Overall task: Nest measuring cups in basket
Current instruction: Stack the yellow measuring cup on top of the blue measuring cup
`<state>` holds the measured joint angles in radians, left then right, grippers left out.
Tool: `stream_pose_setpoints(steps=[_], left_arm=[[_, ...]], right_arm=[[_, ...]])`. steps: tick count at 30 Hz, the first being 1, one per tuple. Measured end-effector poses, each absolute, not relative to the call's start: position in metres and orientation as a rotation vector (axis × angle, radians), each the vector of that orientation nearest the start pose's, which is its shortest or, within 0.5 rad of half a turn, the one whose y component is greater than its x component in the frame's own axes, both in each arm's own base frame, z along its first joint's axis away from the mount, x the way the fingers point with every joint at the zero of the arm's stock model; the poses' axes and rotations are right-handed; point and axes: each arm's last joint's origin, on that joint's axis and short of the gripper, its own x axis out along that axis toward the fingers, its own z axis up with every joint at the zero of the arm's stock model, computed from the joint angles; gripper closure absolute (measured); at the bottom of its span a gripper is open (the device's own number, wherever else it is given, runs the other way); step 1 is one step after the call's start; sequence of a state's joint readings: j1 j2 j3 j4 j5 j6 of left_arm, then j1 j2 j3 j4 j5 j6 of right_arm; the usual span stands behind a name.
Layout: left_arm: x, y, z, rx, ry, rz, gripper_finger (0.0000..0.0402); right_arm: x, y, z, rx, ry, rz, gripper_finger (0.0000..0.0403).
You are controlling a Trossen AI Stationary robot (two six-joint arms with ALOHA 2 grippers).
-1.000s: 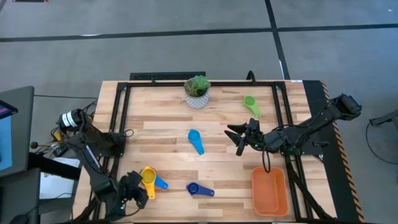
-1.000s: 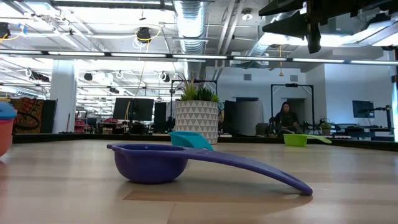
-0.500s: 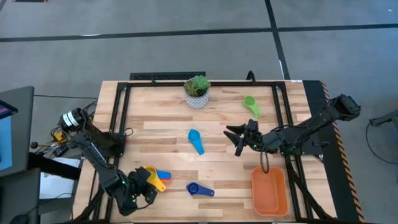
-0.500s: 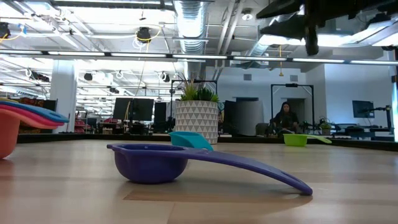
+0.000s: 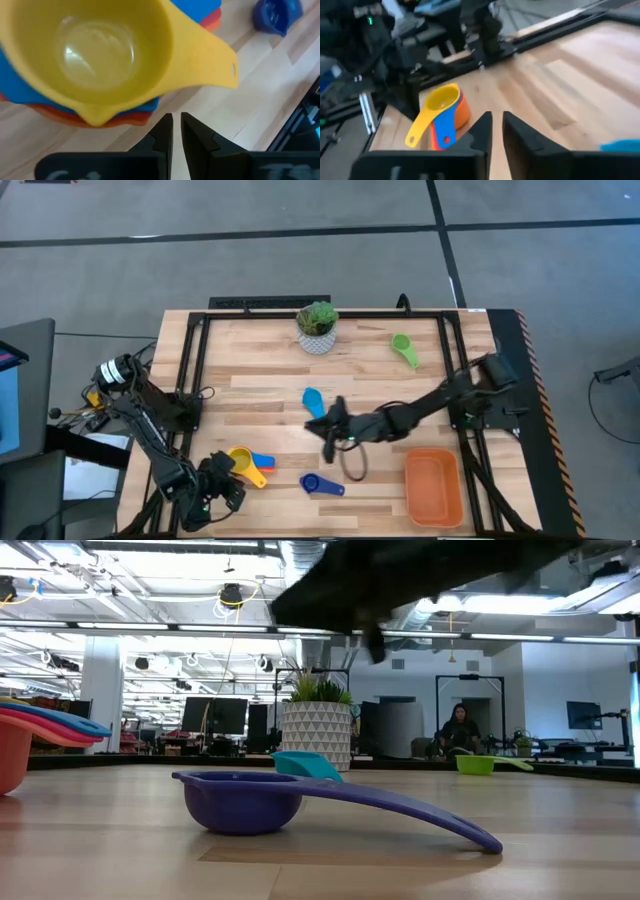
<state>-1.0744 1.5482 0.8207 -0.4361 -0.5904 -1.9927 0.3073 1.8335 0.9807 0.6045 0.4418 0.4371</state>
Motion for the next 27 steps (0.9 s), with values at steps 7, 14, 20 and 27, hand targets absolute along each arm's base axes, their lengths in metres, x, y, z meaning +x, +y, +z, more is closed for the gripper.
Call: stream_pose_setpoints(steps=[7, 14, 20, 27], left_arm=[[0.146, -0.231, 0.167, -0.970, 0.696, 0.433, 0.0377], [0.154, -0.227, 0.167, -0.936, 0.688, 0.440, 0.0377], [0.156, -0.225, 0.167, -0.922, 0.692, 0.441, 0.0377], [0.156, -0.225, 0.167, -0.918, 0.692, 0.443, 0.0377]], right_arm=[[0.425, 0.108, 0.164, 0.310, 0.332, -0.172, 0.0393], [0.463, 0.115, 0.143, 0.304, 0.422, -0.117, 0.0385], [0.488, 0.121, 0.128, 0.276, 0.464, -0.097, 0.0397], [0.499, 0.118, 0.120, 0.246, 0.512, -0.092, 0.0390]])
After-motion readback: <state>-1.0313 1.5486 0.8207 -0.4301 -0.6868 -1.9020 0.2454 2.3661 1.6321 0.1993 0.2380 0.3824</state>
